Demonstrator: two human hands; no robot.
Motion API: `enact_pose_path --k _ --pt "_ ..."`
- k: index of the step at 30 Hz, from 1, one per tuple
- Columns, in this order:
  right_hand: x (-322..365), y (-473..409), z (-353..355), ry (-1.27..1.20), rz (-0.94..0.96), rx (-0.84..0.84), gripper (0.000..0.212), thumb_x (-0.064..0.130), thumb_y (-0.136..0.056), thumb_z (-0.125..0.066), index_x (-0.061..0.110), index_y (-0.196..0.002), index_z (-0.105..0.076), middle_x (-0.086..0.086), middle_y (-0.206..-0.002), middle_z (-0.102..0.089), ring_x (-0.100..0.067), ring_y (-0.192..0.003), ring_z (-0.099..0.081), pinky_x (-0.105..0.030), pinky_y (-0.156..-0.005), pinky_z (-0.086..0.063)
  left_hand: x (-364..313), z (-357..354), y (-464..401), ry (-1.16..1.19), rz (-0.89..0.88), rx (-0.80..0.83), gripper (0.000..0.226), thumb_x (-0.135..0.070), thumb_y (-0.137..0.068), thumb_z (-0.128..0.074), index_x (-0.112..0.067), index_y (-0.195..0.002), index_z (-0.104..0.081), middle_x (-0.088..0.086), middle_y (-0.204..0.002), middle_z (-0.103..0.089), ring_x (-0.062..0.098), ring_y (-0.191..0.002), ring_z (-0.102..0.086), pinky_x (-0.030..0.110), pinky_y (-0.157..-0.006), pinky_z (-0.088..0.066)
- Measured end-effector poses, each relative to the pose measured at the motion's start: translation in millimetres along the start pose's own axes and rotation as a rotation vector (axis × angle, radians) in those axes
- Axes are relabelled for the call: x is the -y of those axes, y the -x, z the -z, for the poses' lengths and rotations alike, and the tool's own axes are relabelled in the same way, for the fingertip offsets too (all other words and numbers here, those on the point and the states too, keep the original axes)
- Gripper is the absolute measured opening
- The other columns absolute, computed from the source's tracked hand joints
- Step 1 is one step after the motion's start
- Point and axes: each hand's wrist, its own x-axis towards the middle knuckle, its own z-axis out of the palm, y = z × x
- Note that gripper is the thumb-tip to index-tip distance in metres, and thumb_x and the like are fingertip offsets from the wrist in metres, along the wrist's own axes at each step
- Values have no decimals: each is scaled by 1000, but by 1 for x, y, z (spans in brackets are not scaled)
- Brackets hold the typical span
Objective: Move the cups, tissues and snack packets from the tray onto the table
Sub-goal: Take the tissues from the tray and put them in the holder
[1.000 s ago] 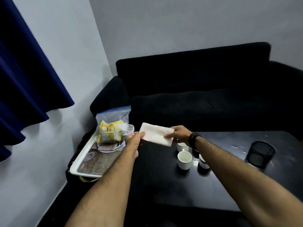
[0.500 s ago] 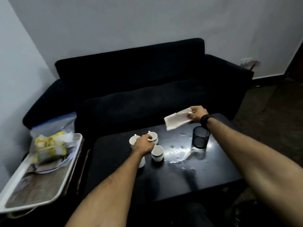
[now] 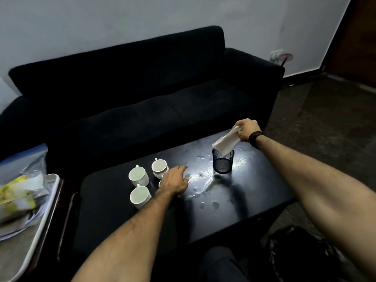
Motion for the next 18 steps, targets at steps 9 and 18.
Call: enact_pose_path --k 9,18 --pt "-6 -6 -43 279 121 179 36 -2 -87 -52 12 -116 -69 -19 -122 -65 -37 -115 -60 -39 -94 -52 11 -8 -14 -68 -1 24 57 -29 -93 -55 -19 -147 -40 5 -148 -47 23 -138 -43 34 -115 -31" --pt "-9 -7 -66 373 129 119 45 4 -85 -51 9 -128 -40 -20 -125 -54 -40 -116 -54 -49 -92 -47 15 -12 -20 -126 2 5 57 -33 -92 -56 -21 -146 -41 3 -144 -49 24 -134 -45 36 -111 -36"
